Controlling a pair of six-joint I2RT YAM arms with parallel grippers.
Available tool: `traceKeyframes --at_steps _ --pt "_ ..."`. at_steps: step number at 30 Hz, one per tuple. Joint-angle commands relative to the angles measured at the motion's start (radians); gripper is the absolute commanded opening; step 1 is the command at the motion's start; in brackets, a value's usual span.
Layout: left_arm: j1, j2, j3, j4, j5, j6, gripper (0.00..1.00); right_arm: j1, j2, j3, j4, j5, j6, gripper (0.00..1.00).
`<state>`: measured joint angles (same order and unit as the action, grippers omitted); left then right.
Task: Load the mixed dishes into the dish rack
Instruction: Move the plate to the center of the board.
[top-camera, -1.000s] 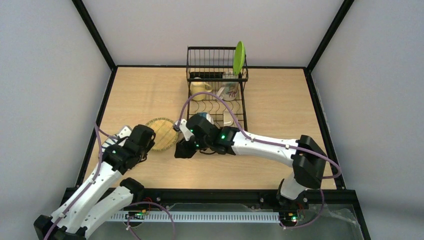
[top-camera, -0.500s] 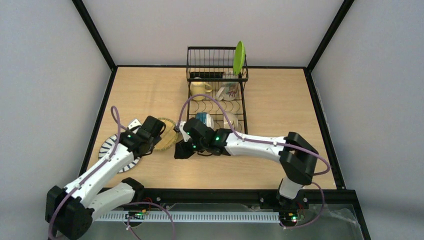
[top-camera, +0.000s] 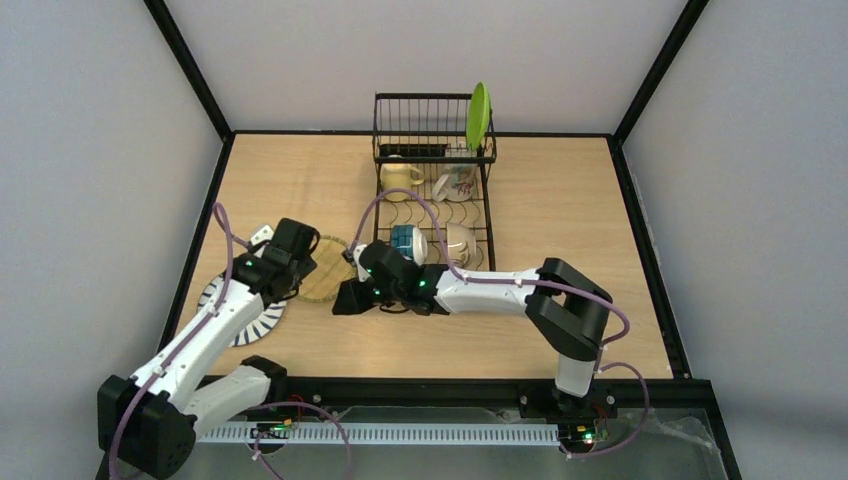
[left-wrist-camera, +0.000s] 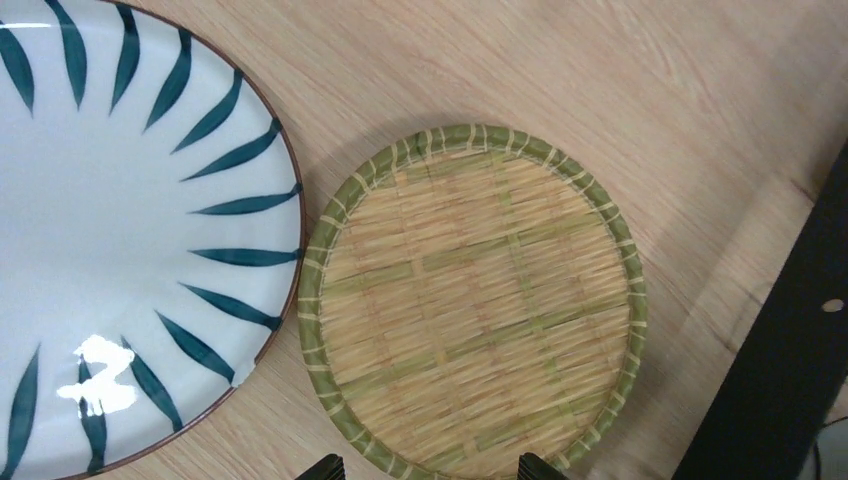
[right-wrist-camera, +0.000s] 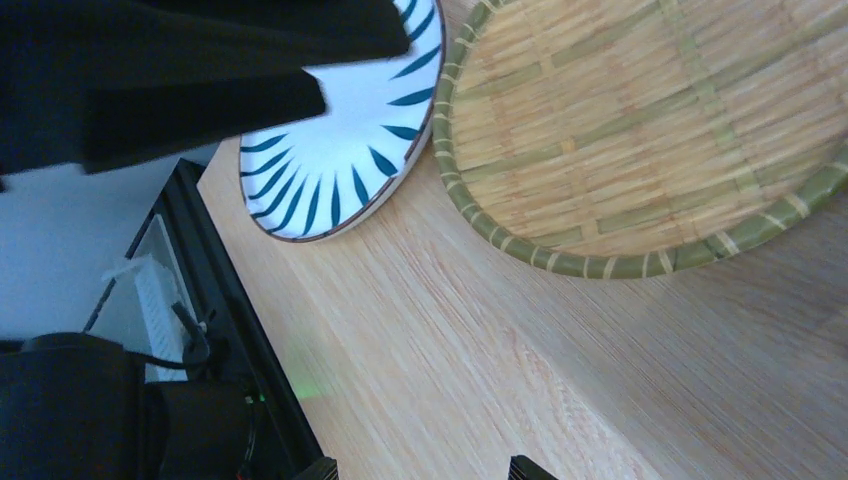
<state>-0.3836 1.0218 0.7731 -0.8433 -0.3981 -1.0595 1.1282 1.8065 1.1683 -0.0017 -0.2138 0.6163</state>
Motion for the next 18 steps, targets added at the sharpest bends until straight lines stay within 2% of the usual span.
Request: traceKeyframes --at_steps 1,5,11,18 --pt "0.043 -0.055 0.012 -0.009 0.054 0.093 0.99 0.005 0.05 -0.07 0.184 0.027 0.132 0.97" --pt "0.076 -0.078 -0.002 -0.012 0.096 0.138 0.99 0.012 0.074 -0.11 0.248 0.102 0.163 0.97" --pt "0.136 -0.095 -0.029 -0.022 0.16 0.166 0.99 0.042 0.086 -0.049 0.128 0.245 0.017 0.98" --pt "0.14 -0.157 -0.147 -0.02 0.295 -0.028 0.99 0.045 -0.067 -0.097 0.054 0.308 -0.041 0.98"
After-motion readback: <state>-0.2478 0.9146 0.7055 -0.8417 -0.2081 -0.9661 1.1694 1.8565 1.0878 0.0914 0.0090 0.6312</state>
